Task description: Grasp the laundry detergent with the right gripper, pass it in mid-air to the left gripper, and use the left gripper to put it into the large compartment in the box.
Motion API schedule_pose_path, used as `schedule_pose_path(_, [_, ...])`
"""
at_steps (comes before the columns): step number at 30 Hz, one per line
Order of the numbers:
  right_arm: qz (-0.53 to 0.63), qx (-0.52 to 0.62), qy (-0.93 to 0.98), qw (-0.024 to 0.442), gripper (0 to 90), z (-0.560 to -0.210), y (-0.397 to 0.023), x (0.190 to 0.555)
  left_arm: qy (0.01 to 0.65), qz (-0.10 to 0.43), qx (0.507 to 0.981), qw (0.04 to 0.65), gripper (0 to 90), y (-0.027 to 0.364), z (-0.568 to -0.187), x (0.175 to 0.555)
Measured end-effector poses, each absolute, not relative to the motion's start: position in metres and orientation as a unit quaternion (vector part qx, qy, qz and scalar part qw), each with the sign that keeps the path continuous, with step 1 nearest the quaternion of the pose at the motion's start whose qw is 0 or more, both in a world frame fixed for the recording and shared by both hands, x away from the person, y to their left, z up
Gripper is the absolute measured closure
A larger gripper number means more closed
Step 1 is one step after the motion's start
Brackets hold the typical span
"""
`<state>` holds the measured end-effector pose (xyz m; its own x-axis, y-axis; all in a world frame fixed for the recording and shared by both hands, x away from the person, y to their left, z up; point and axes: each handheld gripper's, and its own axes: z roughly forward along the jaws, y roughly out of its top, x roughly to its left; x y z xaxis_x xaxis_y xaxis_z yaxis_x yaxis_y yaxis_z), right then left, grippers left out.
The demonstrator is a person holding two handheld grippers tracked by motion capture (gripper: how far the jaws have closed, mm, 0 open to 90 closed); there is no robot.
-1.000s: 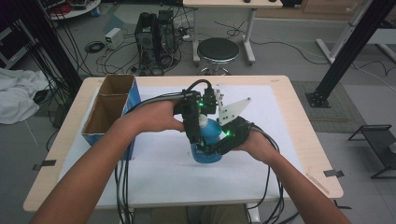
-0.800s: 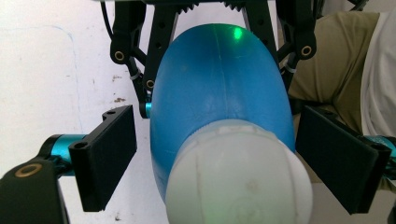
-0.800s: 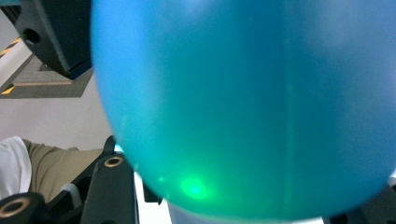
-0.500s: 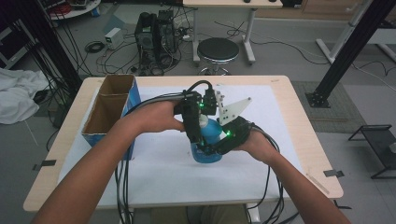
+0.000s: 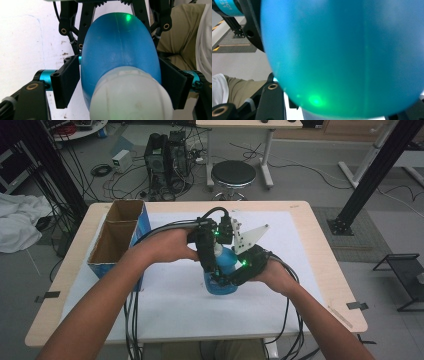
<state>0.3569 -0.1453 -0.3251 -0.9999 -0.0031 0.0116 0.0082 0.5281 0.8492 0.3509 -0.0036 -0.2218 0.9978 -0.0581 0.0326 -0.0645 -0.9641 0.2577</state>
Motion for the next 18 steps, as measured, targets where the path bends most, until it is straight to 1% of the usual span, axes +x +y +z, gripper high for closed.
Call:
schedule_pose_path(1, [-0.486,-0.002,-0.874,0.007,43.3,-0.3252,-0.1453,0.3568,-0.032,0.01,0.991,0.13,28.0,-0.0036,-0.2221,0.3507])
schedule_pose_path(3, [-0.484,-0.004,-0.875,0.009,43.3,-0.3252,-0.1454,0.3565,-0.028,0.013,0.991,0.132,28.0,-0.0039,-0.223,0.3503])
schedule_pose_path(5, [-0.484,-0.001,-0.875,0.005,43.3,-0.3254,-0.1452,0.3571,-0.034,0.015,0.991,0.129,31.4,-0.0038,-0.2226,0.3508])
schedule_pose_path(6, [-0.484,0.0,-0.875,0.005,43.3,-0.3257,-0.1448,0.3573,-0.024,0.016,0.99,0.137,31.4,-0.0038,-0.2235,0.3497])
schedule_pose_path(7, [-0.483,0.0,-0.876,0.006,43.4,-0.3257,-0.1447,0.3571,-0.034,0.014,0.991,0.129,31.4,-0.004,-0.2225,0.3507])
schedule_pose_path(11, [-0.484,0.003,-0.875,0.007,43.4,-0.3255,-0.1441,0.3571,-0.036,0.018,0.991,0.126,31.4,-0.0048,-0.2223,0.3501])
schedule_pose_path(13, [-0.483,-0.005,-0.875,0.016,43.3,-0.3246,-0.1442,0.3555,-0.039,0.017,0.991,0.127,35.1,-0.0048,-0.2228,0.3496])
schedule_pose_path(18, [-0.482,-0.001,-0.876,0.014,43.4,-0.3247,-0.1444,0.3557,-0.041,0.016,0.991,0.126,36.4,-0.0049,-0.2225,0.3488])
